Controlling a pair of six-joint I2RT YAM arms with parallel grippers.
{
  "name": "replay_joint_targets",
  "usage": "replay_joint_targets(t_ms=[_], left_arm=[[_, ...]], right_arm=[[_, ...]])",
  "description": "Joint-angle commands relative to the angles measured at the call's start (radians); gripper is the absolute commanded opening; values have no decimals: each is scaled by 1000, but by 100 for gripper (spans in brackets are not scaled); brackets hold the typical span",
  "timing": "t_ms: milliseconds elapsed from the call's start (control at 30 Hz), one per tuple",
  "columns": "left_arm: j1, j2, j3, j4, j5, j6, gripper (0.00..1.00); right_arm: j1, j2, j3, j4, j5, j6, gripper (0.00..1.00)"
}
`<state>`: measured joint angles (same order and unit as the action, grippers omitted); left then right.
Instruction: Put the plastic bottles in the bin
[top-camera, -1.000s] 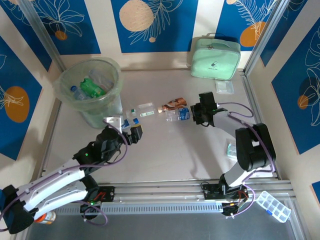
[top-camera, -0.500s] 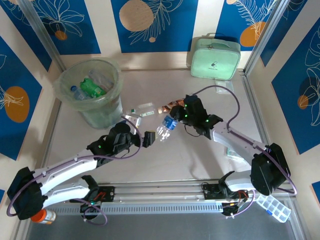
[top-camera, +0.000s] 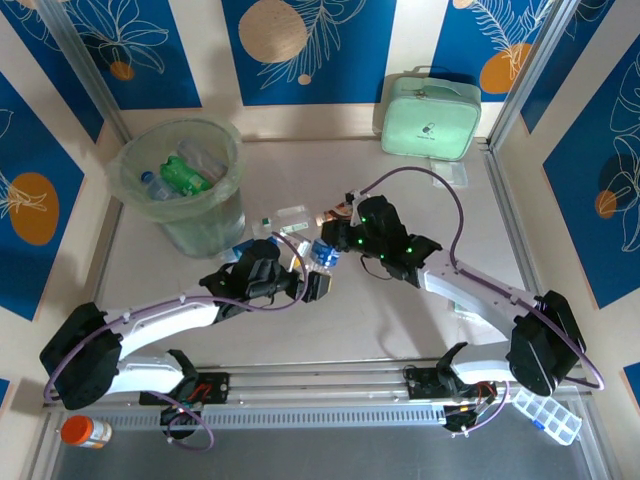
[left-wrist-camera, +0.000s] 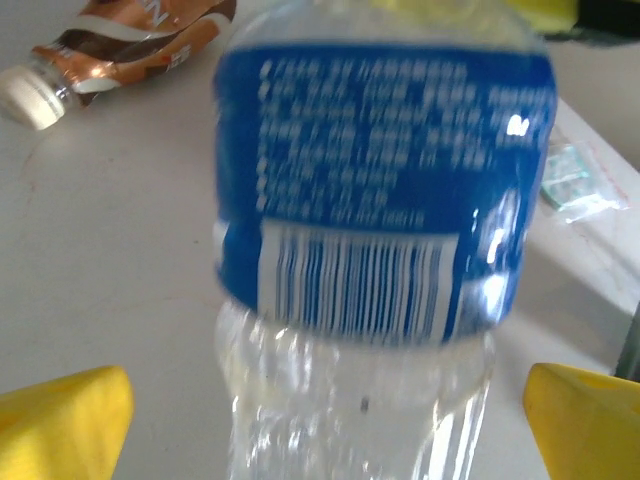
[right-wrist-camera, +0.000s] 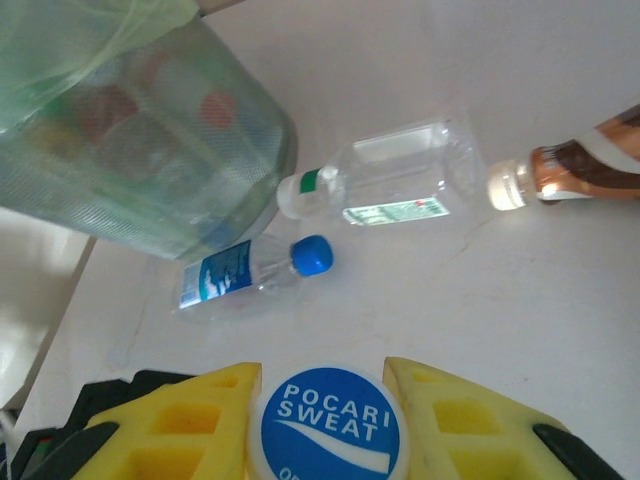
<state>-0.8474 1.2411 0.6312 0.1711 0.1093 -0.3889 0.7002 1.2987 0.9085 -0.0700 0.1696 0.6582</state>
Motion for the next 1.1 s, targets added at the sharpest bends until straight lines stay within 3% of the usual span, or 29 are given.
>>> replay_joint_targets(t_ms=[0,133,300,633,667,700,767,833,867,1067], left_arm=[[-4,-4,23,50,26,16,98],[-4,-4,23,48,20,18,92],[-2,1,26,62,51,10,70],[-2,6,27,67,71,24,59],[-3,4,24,64,57,22,58],[-3,0,23,64,46,22,57],[-2,-10,19,58,27,25,56],[-3,-20,12,57,9,24,55],[-2,-27,10,57,2,19,55],[-2,-74,1,36,-53,-29,48]], right_arm=[[13,-18,12,6,-65,8,0],[18,-57,-48,80,-76,-4,0],[-5,-89,-107,153,-109,-6,0],[2,-93,-144,197,-117,6,0],[4,-96,-147,196,-111,7,3],[4,-99,-149,196,-101,10,11],[6,-109,-156,189,-61,19,47],[13,-125,-165,177,-4,38,67],[15,-141,-176,189,18,53,71],[64,-297,-247,168,281,108,73]])
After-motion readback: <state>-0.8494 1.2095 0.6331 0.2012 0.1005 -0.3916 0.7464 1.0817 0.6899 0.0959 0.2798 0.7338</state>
